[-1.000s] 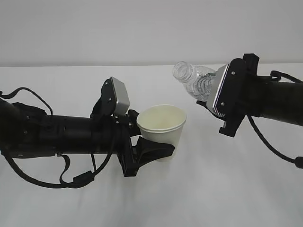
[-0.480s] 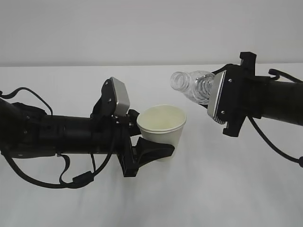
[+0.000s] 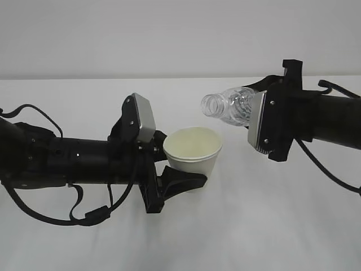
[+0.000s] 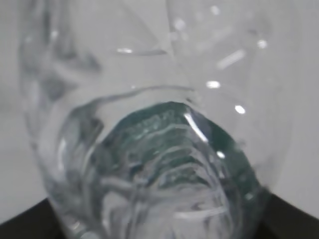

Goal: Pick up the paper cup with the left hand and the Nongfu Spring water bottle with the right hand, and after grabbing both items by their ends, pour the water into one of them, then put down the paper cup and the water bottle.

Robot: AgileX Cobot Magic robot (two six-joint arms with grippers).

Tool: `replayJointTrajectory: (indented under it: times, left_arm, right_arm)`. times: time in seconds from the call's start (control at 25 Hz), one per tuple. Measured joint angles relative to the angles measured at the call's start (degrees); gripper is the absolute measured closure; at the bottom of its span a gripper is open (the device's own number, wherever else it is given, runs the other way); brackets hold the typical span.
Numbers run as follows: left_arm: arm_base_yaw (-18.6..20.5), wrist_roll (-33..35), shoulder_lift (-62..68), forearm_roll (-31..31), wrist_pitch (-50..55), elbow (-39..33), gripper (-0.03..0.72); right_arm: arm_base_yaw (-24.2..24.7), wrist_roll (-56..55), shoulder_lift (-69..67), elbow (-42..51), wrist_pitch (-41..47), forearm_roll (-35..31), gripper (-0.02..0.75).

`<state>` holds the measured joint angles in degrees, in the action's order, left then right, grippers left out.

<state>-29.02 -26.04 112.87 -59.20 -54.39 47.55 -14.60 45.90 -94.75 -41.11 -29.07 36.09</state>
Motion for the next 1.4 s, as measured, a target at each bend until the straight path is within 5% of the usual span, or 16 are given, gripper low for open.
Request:
replayJointTrajectory:
  times: [1.4]
  left_arm:
    - [-1.4,0.7,0.0,-0.7,-2.6,0.0,0.234]
  right_arm:
    - [0.0,15.7,0.0,0.0,-7.0,-4.6,0.276]
